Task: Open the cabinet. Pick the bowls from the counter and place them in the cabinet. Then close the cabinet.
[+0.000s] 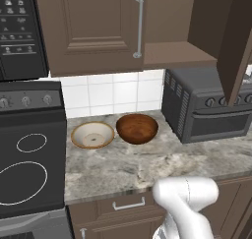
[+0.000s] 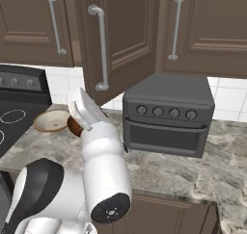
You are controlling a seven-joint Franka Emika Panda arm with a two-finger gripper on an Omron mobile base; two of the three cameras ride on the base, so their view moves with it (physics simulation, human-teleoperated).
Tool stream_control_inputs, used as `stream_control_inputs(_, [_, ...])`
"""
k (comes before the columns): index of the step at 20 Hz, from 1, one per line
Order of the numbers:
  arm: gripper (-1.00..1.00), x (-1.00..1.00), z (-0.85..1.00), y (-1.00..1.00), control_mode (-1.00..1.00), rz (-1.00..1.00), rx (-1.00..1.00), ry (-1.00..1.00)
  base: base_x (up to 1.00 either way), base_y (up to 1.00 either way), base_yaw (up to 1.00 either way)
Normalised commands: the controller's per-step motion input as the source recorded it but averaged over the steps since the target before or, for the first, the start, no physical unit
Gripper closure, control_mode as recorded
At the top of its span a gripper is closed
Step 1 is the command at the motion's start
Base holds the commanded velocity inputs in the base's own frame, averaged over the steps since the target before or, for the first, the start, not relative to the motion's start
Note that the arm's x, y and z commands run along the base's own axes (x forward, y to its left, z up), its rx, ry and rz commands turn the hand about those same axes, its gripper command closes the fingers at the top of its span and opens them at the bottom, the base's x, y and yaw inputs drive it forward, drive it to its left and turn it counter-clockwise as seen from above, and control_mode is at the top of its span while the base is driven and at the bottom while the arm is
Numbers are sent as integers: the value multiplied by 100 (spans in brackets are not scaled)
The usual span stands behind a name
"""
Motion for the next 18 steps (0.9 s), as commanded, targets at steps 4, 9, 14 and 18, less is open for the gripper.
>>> stream_control_inputs(4, [-100, -100, 29, 35, -100, 0, -1, -51, 0, 0, 0])
stream_control_inputs(9, [-100, -98, 85, 82, -100, -4, -18, -34, 0, 0, 0])
stream_control_inputs(14, [-100, -58, 64, 100, -100, -9, -33, -20, 0, 0, 0])
stream_control_inputs(18, [-100, -12, 37, 100, -100, -12, -35, -8, 0, 0, 0])
